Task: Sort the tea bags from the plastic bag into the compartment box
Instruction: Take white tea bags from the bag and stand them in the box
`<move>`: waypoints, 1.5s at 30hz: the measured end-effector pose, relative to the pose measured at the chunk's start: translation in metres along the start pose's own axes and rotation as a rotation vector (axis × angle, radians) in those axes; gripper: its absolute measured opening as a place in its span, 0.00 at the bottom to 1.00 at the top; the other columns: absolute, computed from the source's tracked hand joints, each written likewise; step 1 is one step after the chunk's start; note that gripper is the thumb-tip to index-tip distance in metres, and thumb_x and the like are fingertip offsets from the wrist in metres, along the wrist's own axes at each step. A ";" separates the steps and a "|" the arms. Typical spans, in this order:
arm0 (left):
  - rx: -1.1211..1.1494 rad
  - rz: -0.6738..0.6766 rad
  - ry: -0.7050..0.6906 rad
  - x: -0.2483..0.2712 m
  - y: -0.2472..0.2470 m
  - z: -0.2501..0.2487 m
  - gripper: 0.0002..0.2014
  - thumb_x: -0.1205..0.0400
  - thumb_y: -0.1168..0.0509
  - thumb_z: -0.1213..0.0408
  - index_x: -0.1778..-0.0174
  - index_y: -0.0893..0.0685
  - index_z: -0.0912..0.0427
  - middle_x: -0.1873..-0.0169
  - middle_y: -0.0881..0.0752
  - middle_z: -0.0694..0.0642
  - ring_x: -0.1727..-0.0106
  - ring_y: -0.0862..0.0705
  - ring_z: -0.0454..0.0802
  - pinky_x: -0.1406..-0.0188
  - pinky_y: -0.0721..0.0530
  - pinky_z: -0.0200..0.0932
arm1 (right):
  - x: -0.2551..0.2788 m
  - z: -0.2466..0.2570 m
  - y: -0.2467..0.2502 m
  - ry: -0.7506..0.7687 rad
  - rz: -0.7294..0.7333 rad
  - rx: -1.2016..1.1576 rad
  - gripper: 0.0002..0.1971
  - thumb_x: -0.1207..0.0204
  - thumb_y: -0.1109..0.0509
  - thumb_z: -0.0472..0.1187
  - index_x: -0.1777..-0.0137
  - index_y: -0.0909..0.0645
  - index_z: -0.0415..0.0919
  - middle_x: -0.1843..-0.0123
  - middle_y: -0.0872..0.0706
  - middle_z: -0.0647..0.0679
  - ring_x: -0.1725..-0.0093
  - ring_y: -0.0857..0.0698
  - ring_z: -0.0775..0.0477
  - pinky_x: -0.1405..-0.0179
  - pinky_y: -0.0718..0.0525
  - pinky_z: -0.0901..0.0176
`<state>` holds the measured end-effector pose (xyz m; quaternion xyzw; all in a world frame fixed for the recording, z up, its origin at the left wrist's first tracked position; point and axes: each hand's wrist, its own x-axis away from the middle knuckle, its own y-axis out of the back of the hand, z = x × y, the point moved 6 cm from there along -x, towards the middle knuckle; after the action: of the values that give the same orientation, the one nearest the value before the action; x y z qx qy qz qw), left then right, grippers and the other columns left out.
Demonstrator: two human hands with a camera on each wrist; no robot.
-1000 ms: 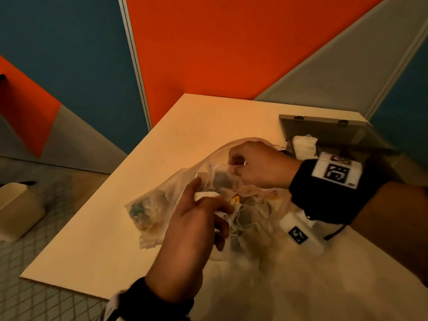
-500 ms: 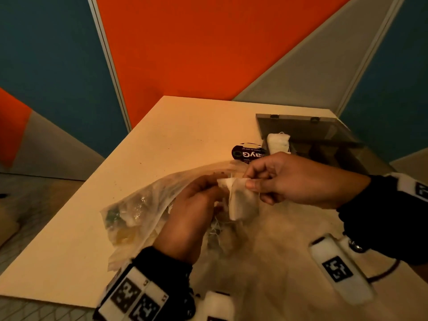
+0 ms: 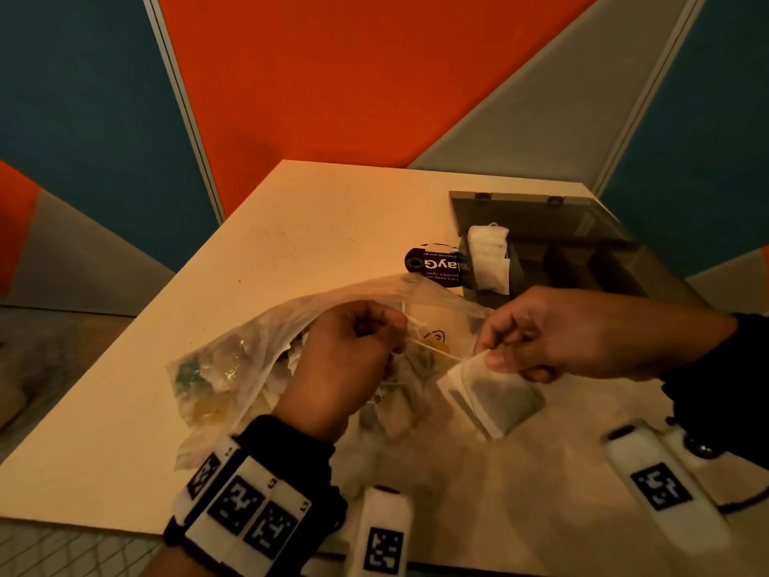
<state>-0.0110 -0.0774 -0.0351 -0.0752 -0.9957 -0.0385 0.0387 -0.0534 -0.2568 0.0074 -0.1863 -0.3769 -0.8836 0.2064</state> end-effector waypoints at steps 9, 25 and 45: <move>0.028 -0.051 0.068 0.022 -0.002 0.003 0.10 0.16 0.36 0.56 0.40 0.20 0.52 0.46 0.16 0.46 0.73 0.14 0.48 0.79 0.16 0.45 | -0.004 -0.009 -0.008 0.025 -0.086 -0.339 0.07 0.22 0.31 0.36 0.48 0.14 0.36 0.71 0.21 0.45 0.74 0.26 0.54 0.73 0.27 0.64; -0.276 0.351 0.038 0.037 -0.030 0.002 0.13 0.20 0.33 0.52 0.65 0.09 0.52 0.79 0.17 0.44 0.77 0.23 0.38 0.77 0.25 0.30 | 0.012 -0.019 0.000 0.012 -0.361 -0.111 0.07 0.20 0.31 0.39 0.52 0.12 0.49 0.67 0.10 0.55 0.71 0.16 0.61 0.74 0.21 0.73; -0.459 -0.032 -0.052 0.046 -0.022 -0.018 0.16 0.24 0.32 0.42 0.47 0.30 0.39 0.45 0.21 0.41 0.50 0.14 0.48 0.48 0.13 0.55 | 0.014 -0.020 -0.002 -0.147 -0.393 -0.079 0.06 0.25 0.25 0.41 0.61 0.09 0.43 0.75 0.15 0.55 0.74 0.21 0.60 0.72 0.25 0.64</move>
<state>-0.0581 -0.0944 -0.0154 -0.0673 -0.9626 -0.2625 -0.0056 -0.0697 -0.2736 0.0001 -0.1812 -0.3850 -0.9049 -0.0052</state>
